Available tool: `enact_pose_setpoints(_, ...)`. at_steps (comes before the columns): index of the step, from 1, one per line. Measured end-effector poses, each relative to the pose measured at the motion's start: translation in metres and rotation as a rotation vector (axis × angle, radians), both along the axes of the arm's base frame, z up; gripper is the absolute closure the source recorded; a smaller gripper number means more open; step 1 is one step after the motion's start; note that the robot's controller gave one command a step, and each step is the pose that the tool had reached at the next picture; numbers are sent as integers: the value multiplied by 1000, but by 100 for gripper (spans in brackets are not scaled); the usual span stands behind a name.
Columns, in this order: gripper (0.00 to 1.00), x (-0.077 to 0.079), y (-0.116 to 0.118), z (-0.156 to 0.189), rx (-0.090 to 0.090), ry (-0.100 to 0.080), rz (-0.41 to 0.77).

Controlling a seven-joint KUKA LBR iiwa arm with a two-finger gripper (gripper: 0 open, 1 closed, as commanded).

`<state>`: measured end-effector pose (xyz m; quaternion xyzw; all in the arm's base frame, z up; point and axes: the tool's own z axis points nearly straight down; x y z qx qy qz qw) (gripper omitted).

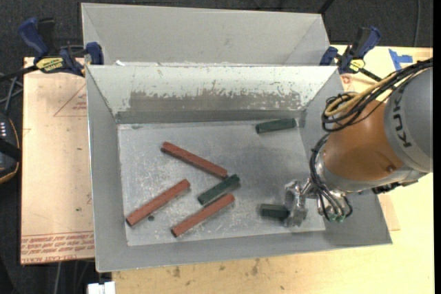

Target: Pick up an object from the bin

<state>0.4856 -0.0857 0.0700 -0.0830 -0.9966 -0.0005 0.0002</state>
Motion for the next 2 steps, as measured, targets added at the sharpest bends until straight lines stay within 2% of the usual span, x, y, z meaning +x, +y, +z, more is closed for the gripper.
enact_pose_setpoints(1, 100, 0, 0, 0, 0, 0, 0)
enact_pose_setpoints(2, 100, 43, 34, 138, 0, -3, 38)
